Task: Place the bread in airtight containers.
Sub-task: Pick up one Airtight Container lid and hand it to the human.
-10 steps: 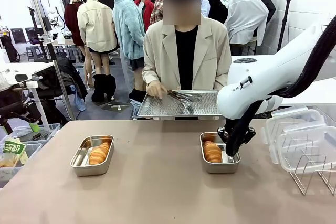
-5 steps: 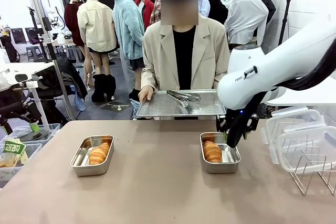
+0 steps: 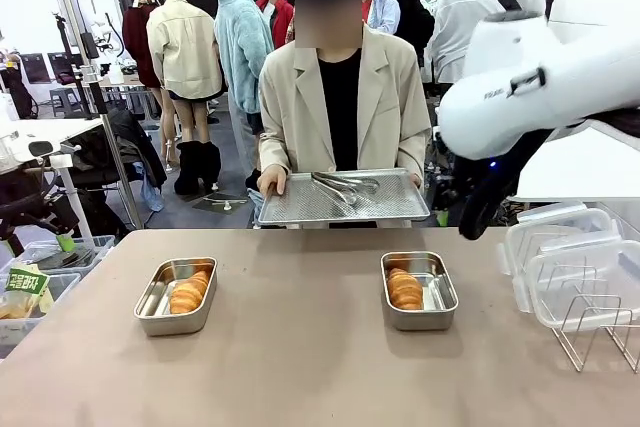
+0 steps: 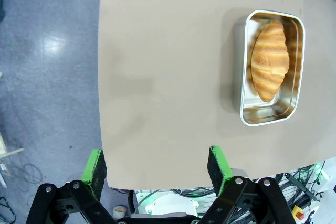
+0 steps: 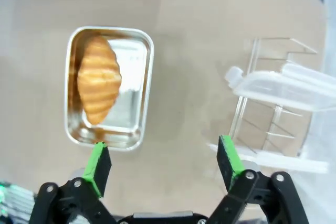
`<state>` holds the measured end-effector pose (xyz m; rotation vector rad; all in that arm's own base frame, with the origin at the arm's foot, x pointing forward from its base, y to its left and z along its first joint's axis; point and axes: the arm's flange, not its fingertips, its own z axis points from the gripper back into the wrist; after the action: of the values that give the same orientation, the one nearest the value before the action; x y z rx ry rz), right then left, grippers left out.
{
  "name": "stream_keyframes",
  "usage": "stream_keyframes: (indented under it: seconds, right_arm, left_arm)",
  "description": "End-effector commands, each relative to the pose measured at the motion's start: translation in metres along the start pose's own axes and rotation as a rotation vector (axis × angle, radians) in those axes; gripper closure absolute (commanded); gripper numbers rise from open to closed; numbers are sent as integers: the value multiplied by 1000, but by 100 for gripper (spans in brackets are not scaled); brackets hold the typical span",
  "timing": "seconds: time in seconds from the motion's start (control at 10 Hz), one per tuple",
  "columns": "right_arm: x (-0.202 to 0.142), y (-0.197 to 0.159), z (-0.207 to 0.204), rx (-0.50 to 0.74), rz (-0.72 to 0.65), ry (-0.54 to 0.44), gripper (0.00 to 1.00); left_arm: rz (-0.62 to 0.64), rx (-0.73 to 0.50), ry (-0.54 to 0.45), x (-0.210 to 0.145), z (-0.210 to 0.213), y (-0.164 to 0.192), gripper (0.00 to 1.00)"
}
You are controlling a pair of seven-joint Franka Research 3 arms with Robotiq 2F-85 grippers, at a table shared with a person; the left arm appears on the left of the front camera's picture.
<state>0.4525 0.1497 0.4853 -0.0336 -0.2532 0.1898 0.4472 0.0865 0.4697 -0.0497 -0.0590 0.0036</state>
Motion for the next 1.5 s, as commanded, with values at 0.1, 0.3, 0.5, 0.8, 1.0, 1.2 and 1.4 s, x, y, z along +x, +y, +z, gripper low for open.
stream_keyframes:
  seconds: [0.1,0.3,0.5,0.8,1.0,1.2,1.4]
  right_arm:
    - [-2,-42,28,-49,227,128,0]
    - [-15,-77,42,-67,342,165,0]
    - [-30,-124,49,-43,352,115,0]
    - [-45,-165,40,-33,312,66,0]
    - [-37,-167,52,-41,311,106,0]
    - [-37,-167,52,-41,311,106,0]
    - [-37,-167,52,-41,311,106,0]
  left_arm:
    - [18,13,-13,0,-1,0,0]
    - [18,13,-13,0,-1,0,0]
    - [18,13,-13,0,-1,0,0]
    - [18,13,-13,0,-1,0,0]
    - [18,13,-13,0,-1,0,0]
    - [18,13,-13,0,-1,0,0]
    - [18,13,-13,0,-1,0,0]
